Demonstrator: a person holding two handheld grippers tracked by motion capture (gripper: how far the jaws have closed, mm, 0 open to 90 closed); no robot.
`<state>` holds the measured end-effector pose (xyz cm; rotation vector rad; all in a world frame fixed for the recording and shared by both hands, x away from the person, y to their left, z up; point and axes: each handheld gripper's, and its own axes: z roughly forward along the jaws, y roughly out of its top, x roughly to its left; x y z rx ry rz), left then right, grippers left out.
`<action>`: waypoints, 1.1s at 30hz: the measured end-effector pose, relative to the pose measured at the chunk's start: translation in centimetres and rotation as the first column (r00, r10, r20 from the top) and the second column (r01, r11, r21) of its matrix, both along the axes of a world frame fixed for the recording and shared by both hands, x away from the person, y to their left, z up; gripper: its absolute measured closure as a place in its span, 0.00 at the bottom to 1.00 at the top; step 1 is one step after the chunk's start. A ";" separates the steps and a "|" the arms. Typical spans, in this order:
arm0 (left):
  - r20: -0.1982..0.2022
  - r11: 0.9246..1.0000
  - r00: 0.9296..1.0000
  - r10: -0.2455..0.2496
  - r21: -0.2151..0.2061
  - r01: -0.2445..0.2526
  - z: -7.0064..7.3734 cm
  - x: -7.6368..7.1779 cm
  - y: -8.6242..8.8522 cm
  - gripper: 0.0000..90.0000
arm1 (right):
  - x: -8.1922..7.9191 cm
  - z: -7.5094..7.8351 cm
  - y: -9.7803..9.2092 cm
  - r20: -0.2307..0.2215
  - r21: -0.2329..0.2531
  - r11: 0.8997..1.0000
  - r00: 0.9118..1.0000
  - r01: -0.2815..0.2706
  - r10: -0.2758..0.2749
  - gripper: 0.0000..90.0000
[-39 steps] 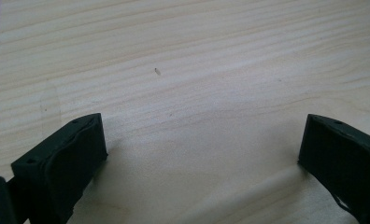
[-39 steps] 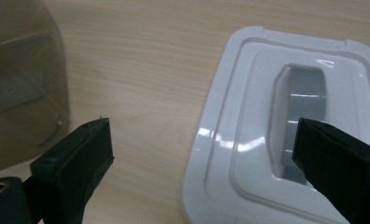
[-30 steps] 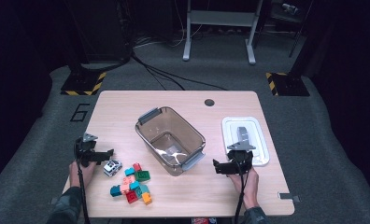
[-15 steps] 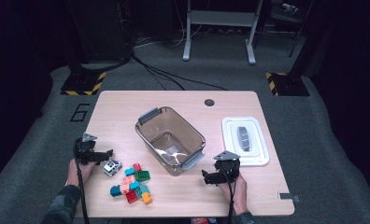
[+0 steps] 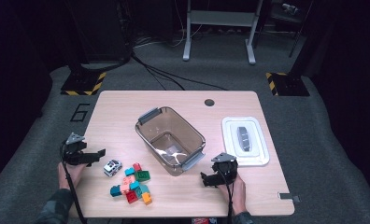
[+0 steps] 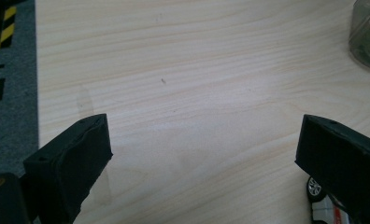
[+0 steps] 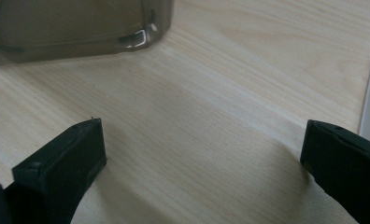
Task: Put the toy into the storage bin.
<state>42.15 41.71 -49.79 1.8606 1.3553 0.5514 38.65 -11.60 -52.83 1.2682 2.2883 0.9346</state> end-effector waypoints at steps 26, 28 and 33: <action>-0.012 0.971 0.972 -0.236 0.046 0.236 -1.5 -5.1 -4.7 0.11 | -0.2 0.0 0.0 0.013 -0.001 1.000 1.000 0.015 -0.015 0.00; -0.019 0.968 0.970 -0.242 0.056 0.243 -1.8 -5.2 -4.8 0.16 | -0.2 0.0 0.0 0.013 -0.001 1.000 1.000 0.017 -0.017 0.00; -0.048 0.961 0.965 -0.259 0.084 0.263 -2.9 -5.3 -5.0 0.24 | -0.3 0.0 0.0 0.009 0.000 1.000 1.000 0.018 -0.018 0.00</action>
